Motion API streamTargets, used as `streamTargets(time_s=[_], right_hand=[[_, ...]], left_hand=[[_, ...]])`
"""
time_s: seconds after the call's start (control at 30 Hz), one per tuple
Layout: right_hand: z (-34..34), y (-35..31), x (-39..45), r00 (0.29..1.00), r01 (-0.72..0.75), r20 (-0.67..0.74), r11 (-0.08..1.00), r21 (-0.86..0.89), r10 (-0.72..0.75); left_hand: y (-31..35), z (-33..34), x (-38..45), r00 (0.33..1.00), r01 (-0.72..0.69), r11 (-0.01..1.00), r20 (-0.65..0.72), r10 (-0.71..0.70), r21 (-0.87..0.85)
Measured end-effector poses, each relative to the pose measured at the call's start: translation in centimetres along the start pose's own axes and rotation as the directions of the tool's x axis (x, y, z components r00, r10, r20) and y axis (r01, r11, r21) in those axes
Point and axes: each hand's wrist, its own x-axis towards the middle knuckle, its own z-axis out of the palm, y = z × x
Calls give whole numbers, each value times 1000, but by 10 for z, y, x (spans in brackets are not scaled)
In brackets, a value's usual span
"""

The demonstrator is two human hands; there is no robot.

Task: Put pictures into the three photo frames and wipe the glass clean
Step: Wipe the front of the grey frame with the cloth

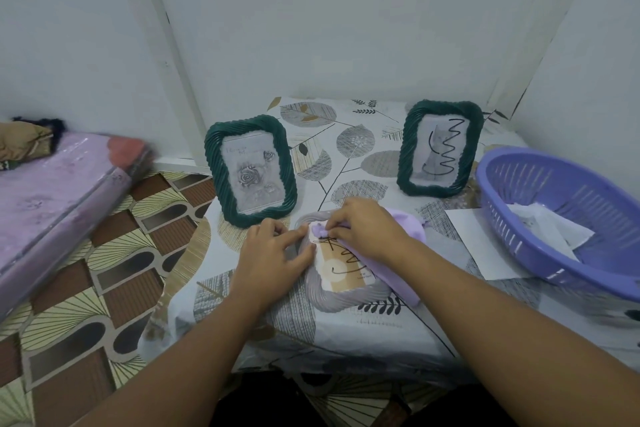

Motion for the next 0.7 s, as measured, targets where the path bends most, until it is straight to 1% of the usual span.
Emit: streamTargets(time_s=[0.2,0.37,0.53,0.7], right_hand=[[-1,0,-11,999,49,25,999,-11,-49],[0,-4,-2,1000,9,11,1000,-10,-9],[0,-3,-15,998,49,45,999,-4,-49],[-3,-8,-4,1000,-4,9,1000,16,4]], left_hand=[[-1,3,0,1000,3,1000,-12,-3,-8],[-1,2,-1,1000,2,1000,-11,-2,-10],[-2,3,0,1000,0,1000,-13,-1,-20],[-2,3,0,1000,-5,1000,-17,4,-13]])
